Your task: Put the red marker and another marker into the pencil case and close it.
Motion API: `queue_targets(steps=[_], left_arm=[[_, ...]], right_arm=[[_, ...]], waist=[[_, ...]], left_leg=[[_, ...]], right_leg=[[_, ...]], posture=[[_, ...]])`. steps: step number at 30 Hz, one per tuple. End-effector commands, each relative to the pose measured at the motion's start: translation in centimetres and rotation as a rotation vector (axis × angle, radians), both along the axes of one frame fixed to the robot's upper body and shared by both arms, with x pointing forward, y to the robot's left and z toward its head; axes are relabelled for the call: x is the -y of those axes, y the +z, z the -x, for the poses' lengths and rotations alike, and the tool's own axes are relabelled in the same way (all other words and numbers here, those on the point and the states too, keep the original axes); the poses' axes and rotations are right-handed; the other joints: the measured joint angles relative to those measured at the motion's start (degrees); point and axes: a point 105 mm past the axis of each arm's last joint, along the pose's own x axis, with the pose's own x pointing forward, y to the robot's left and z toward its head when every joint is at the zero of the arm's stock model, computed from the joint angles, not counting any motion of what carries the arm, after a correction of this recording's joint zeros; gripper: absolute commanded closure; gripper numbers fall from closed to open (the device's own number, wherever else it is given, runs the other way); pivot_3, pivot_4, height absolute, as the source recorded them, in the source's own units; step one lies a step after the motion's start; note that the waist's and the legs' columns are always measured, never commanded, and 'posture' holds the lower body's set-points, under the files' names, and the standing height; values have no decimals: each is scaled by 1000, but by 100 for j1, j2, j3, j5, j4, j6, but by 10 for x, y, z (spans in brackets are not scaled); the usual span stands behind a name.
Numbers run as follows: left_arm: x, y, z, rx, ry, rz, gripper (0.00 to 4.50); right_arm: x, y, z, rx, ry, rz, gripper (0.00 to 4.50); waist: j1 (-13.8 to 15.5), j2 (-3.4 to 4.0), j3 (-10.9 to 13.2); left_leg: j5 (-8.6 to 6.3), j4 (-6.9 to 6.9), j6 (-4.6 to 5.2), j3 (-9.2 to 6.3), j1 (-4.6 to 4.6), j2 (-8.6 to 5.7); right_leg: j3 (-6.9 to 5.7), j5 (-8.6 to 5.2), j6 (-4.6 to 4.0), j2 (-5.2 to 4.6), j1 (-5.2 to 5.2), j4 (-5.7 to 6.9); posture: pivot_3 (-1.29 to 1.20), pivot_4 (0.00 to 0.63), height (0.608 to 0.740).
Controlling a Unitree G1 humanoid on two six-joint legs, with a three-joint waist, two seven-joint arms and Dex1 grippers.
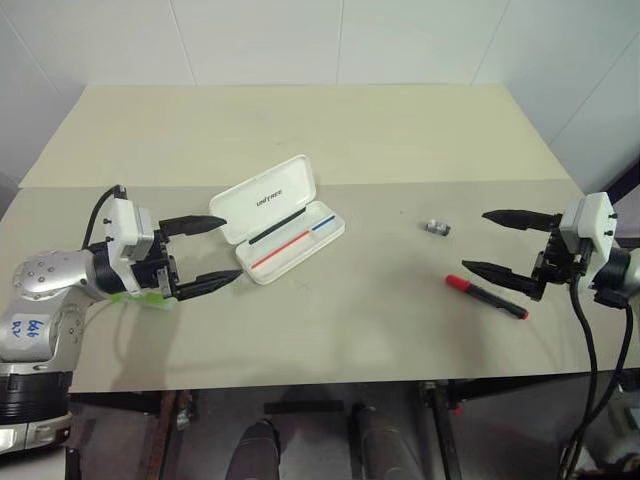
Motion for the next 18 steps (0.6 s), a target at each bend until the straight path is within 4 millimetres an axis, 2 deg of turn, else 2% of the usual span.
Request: queue_targets(steps=[1,5,9,13,16,18], left_arm=[[-5,13,2,34,13,-6,30],[1,5,-1,29,-1,-8,30],[14,-1,2,10,1,12,30],[17,-13,2,-18,26,15,30],[21,-22,-1,-32,74,13,620],[20,-28,0,-39,88,8,1312]], right_arm=[[9,15,4,54,-17,12,0],[4,10,2,60,-15,4,0],[-9,9,0,64,23,-13,0],[-23,9,-3,73,55,-26,0],[-30,8,-4,81,68,-47,0],[-41,7,-4,89,81,-60,0]], waist=[[0,0,0],[-4,0,0],[-5,0,0],[-11,0,0],[-3,0,0],[-2,0,0]], left_leg=[[0,0,0,0,0,0],[0,1,0,0,1,0],[0,2,0,0,1,0],[0,0,0,2,3,0],[0,1,0,1,3,0],[0,5,0,1,1,0]], right_leg=[[0,0,0,0,0,0],[0,0,0,0,0,3],[0,0,1,0,0,5],[2,1,1,0,0,8],[2,0,1,0,-2,11],[2,1,2,0,-1,8]], posture=[[0,150,740],[0,150,740],[0,150,740],[0,150,740],[0,150,740],[0,150,740]])
